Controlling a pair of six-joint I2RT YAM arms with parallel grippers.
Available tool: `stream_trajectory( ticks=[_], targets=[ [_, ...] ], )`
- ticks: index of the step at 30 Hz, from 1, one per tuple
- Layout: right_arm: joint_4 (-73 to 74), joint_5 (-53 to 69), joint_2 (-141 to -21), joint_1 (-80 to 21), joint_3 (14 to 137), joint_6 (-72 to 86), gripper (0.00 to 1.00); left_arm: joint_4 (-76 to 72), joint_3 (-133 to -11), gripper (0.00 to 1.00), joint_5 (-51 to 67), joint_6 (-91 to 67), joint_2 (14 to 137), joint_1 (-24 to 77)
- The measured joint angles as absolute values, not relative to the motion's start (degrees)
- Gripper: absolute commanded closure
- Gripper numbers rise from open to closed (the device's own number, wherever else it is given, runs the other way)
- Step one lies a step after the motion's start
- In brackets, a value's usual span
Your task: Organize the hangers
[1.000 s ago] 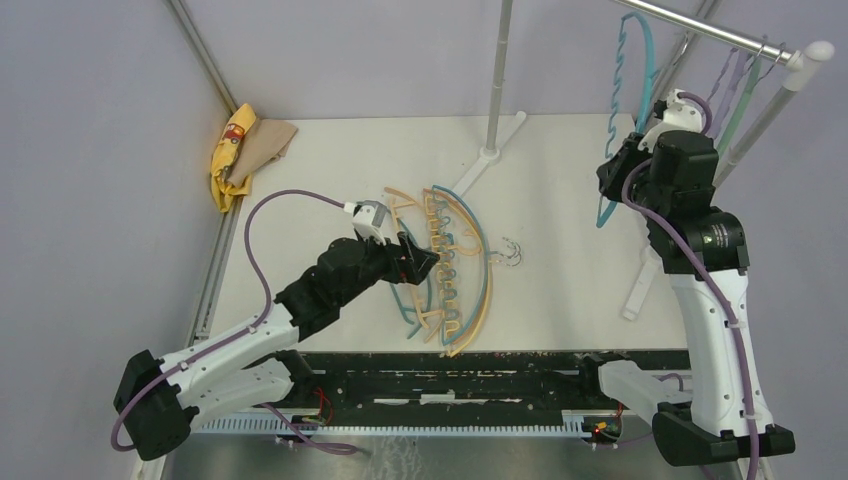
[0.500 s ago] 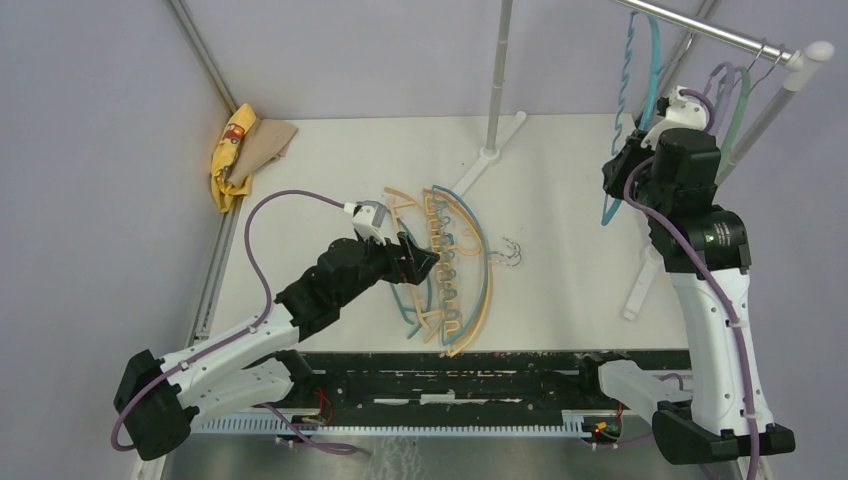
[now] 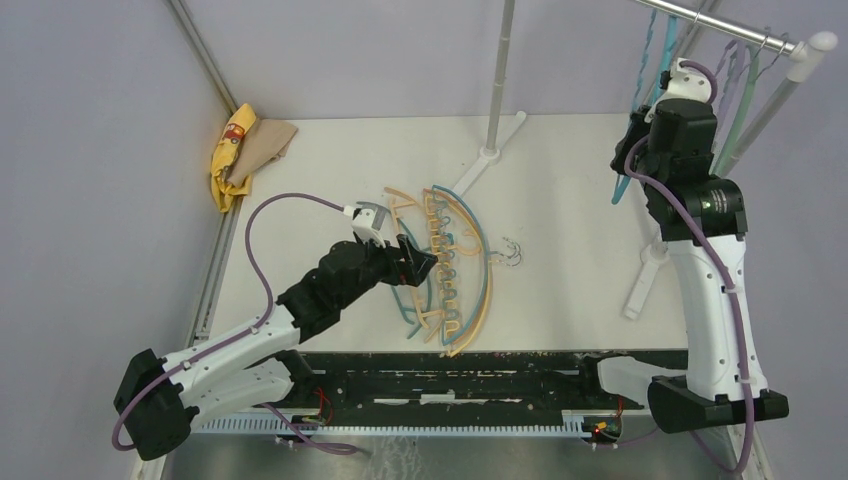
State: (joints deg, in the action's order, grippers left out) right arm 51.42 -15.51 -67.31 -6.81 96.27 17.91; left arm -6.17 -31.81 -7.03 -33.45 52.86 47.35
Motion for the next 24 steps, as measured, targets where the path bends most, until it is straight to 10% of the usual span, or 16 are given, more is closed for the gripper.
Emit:
stream_trajectory(
  ticks=[24],
  targets=[
    [39.4,-13.1,-68.4,6.8,83.8,18.8,0.88,-6.1,-30.7,0.01,-7.2,-33.4,54.0,47.4]
  ],
)
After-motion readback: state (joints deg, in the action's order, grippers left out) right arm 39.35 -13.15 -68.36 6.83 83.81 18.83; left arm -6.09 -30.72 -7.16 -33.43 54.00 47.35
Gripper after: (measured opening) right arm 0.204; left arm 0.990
